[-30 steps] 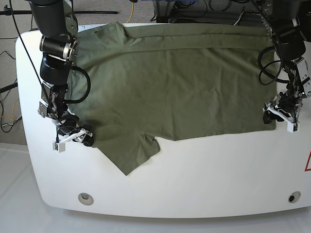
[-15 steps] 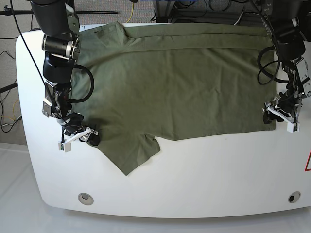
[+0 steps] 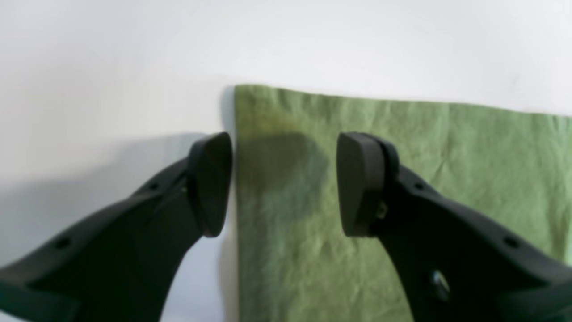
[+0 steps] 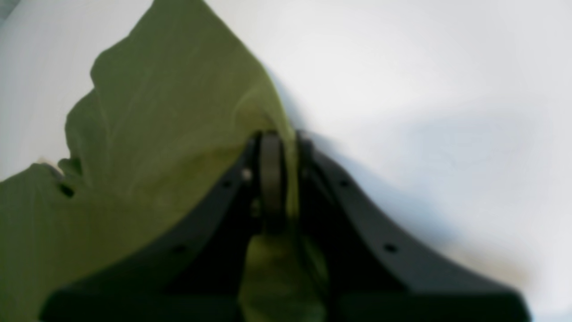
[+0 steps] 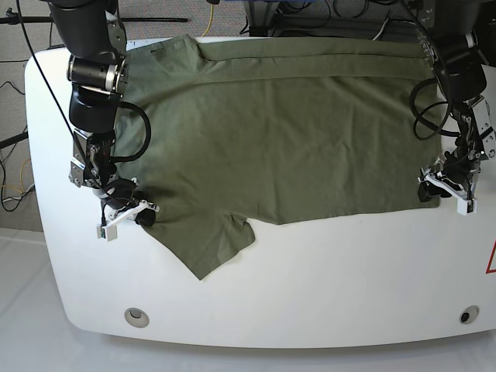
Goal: Fold the T-shirt properly
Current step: 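Lower both grippers and pinch the hem corners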
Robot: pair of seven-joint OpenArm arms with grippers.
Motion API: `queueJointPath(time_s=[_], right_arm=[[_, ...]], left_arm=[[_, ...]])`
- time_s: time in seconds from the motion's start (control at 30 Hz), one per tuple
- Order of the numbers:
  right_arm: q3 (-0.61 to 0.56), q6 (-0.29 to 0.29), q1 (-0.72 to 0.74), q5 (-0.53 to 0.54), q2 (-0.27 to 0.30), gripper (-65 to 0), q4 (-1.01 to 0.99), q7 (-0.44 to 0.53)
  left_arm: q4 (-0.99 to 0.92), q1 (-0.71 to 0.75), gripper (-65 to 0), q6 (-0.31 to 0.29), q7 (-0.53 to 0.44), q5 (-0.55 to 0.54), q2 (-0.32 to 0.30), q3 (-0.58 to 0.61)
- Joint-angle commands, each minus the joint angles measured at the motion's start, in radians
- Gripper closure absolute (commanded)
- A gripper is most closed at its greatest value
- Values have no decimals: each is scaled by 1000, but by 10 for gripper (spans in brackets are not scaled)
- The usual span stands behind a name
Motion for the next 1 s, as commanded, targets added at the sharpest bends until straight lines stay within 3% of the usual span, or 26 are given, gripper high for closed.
queueJointPath(time_s=[0.0, 0.17, 0.23, 0.5, 0.57, 0.77, 0.83, 0.97], right_arm=[[2, 2, 13, -14, 8, -4, 9, -22], [5, 4, 11, -14, 8, 0, 14, -26], [1, 5, 12, -15, 8, 0, 20, -25], [0, 4, 12, -15, 8, 0, 30, -26], [-4, 2, 17, -18, 5, 0, 26, -20], [-1, 1, 25, -18, 5, 0, 30, -19], [-1, 1, 26, -20, 5, 0, 32, -20], [-6, 4, 24, -21, 5, 0, 23, -20]], left_arm=[[2, -21, -346, 0, 11, 7, -4, 4], [0, -31, -340, 1, 16, 11, 3, 9], [0, -25, -305, -4, 34, 13, 6, 12], [6, -27, -70, -7, 72, 13, 17, 15], [19, -24, -63, -2, 93, 5, 17, 10], [26, -28, -212, -4, 115, 6, 18, 9], [26, -27, -219, -6, 114, 10, 16, 10], [19, -21, -93, -7, 90, 13, 12, 11]])
